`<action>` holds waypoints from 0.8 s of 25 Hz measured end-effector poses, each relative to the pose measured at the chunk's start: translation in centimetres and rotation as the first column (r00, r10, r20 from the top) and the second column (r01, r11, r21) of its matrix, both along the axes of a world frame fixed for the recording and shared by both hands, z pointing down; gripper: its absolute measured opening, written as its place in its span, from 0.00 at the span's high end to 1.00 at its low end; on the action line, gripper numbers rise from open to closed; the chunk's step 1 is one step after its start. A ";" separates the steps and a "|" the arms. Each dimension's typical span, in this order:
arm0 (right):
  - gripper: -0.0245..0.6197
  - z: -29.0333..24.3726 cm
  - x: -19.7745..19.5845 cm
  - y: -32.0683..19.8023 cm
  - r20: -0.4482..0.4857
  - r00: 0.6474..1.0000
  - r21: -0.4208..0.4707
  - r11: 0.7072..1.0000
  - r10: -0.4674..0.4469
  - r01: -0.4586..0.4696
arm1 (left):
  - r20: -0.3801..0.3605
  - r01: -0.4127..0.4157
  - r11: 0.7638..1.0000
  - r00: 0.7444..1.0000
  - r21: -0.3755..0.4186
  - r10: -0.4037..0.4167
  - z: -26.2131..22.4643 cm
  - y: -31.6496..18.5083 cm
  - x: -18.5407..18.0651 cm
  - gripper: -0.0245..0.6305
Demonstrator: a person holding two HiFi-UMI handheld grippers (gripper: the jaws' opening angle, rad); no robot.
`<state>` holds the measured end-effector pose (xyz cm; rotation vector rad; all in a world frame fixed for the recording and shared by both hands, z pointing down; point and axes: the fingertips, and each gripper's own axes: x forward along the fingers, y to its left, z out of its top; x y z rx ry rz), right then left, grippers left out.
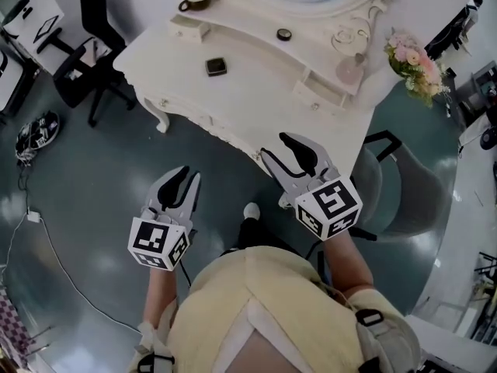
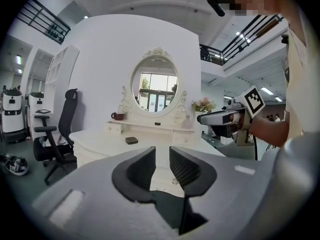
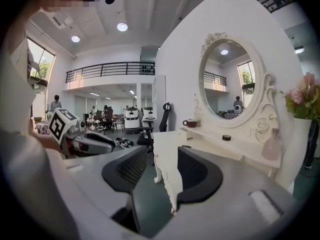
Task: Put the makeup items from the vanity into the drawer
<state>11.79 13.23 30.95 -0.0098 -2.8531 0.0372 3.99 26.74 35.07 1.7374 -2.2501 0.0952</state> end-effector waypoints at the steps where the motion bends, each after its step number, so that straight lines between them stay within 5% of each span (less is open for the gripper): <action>1: 0.67 0.1 -0.6 -0.7 -0.003 1.000 -0.001 1.000 -0.006 0.006 | -0.002 0.003 1.000 1.000 0.000 -0.003 0.0 -0.8 -0.4 0.83; 20: 0.45 2.0 -7.7 -8.2 -0.012 0.993 -0.102 0.988 -0.118 0.117 | -0.052 0.078 0.997 0.996 -0.013 -0.078 0.6 -10.3 -5.9 0.83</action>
